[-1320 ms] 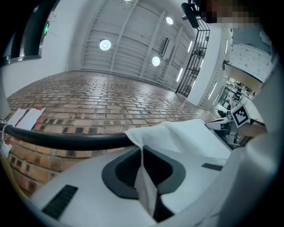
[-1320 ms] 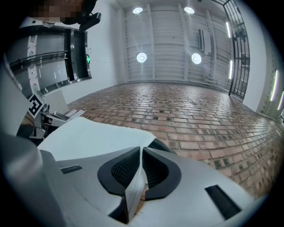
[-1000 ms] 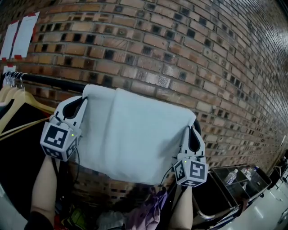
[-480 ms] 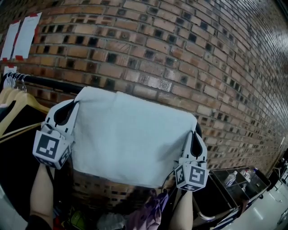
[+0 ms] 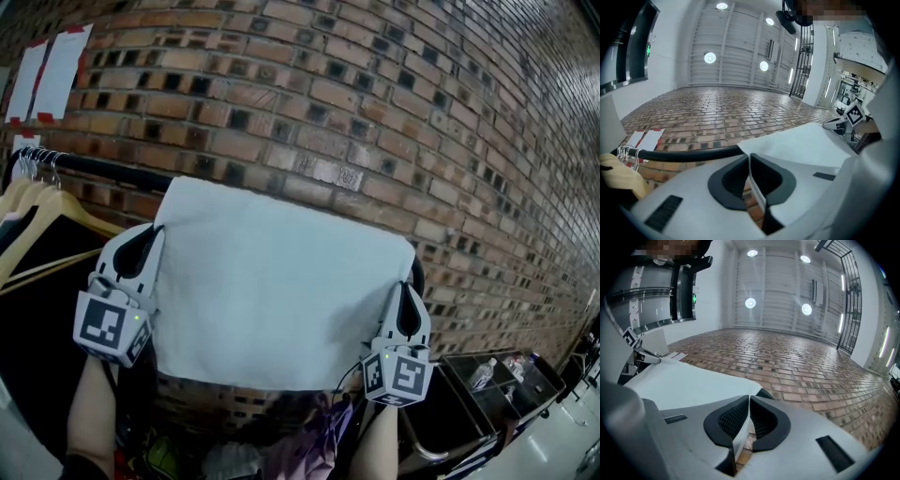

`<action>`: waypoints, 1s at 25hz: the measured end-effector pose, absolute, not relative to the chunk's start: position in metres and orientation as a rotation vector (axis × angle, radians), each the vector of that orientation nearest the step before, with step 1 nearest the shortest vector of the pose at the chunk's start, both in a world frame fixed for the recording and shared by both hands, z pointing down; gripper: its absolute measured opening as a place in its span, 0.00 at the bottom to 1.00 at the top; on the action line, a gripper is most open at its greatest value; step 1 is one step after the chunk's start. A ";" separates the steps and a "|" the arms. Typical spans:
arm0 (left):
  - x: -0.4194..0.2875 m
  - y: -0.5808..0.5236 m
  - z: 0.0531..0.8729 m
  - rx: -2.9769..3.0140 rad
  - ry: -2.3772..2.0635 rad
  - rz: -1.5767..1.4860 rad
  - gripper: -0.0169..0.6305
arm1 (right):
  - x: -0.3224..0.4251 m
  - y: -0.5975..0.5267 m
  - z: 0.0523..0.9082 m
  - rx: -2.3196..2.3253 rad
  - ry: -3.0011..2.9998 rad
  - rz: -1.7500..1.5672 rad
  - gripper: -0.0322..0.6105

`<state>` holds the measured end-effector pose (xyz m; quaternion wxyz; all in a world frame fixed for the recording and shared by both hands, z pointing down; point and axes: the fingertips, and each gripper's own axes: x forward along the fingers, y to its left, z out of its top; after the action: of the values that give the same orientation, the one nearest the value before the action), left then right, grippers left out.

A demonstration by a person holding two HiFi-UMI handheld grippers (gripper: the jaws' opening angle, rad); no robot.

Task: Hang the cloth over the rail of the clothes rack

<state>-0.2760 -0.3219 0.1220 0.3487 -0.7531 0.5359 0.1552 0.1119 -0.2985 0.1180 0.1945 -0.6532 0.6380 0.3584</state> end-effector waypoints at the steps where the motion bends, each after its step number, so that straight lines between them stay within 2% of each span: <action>1: -0.276 -0.321 0.122 -1.943 1.391 0.405 0.08 | 0.112 -0.297 0.118 -1.824 1.788 1.005 0.09; 7: -0.269 -0.295 0.114 -1.759 1.440 0.397 0.15 | 0.113 -0.292 0.129 -1.854 1.777 1.043 0.10; 13: -0.257 -0.273 0.125 -1.818 1.408 0.464 0.15 | 0.099 -0.267 0.133 -1.748 1.793 1.015 0.11; 22: -0.200 -0.285 0.179 -1.967 1.351 0.437 0.15 | 0.019 -0.252 0.160 -1.552 1.900 1.055 0.10; 23: -0.196 -0.286 0.185 -1.979 1.352 0.447 0.14 | 0.010 -0.252 0.163 -1.539 1.903 1.073 0.07; 25: -0.187 -0.289 0.196 -2.005 1.350 0.471 0.09 | -0.003 -0.254 0.171 -1.530 1.926 1.077 0.07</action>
<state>-0.1871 -0.2894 0.1965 0.3333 -0.7677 0.5168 0.1803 -0.0034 -0.2540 0.1714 0.2260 -0.5551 0.6986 0.3908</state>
